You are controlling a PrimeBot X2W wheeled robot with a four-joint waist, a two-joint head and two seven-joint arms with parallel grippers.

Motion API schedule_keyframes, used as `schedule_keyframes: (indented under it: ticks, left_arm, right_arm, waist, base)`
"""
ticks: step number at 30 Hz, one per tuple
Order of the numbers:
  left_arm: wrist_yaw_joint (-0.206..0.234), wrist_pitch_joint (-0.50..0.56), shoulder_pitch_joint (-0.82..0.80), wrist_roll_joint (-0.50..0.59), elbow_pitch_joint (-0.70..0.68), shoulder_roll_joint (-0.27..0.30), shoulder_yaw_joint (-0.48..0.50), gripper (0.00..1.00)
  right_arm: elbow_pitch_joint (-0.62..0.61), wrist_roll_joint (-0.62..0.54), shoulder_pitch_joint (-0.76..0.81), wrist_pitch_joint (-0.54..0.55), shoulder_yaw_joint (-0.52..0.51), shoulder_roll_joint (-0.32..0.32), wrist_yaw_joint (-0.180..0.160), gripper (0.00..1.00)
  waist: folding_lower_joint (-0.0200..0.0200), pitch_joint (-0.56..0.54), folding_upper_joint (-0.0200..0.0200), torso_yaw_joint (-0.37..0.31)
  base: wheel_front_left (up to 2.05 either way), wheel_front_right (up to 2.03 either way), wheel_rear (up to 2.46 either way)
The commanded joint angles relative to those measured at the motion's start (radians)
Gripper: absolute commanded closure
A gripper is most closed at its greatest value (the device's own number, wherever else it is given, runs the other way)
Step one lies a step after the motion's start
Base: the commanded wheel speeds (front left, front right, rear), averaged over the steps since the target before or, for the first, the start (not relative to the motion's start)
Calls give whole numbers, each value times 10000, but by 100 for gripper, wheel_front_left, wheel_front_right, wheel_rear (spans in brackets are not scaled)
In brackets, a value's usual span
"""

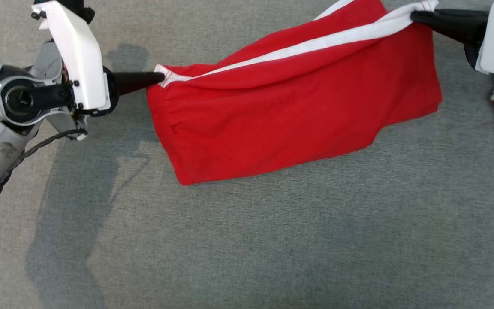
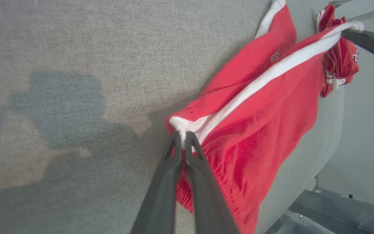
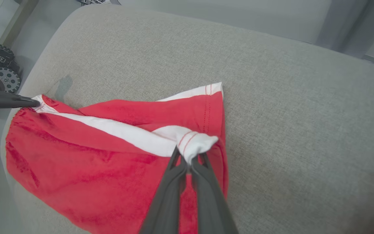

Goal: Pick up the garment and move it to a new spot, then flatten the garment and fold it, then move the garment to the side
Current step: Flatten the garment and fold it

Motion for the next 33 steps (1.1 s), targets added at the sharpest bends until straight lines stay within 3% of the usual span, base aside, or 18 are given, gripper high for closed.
schedule_keyframes:
  ticks: [1, 19, 31, 32, 33]
  left_arm:
    - [-69, -36, -174, -7, 42, -73, 66, 100]
    - [-185, 48, -748, 169, 714, -837, 123, 100]
    - [-271, -14, -695, 241, 1051, -1116, 158, 100]
    - [-274, -8, -678, 242, 1077, -1129, 158, 97]
    - [-281, -9, -662, 248, 1112, -1147, 159, 75]
  right_arm:
    - [143, -72, -138, 42, 22, 43, 5, 100]
    - [2034, -442, -1560, 432, 540, 879, 5, 100]
    - [2922, -474, -1715, -166, 1022, 1287, 5, 99]
    - [2987, -438, -1689, -218, 1042, 1318, 5, 75]
    - [3068, -406, -1661, -249, 1056, 1370, 5, 54]
  waist:
    - [0, 146, 0, 177]
    - [0, 604, 0, 875]
    - [0, 675, 0, 1010]
    - [0, 649, 0, 998]
    - [0, 614, 0, 984]
  base:
    - [0, 0, 0]
    - [0, 0, 0]
    - [0, 0, 0]
    - [0, 0, 0]
    - [0, 0, 0]
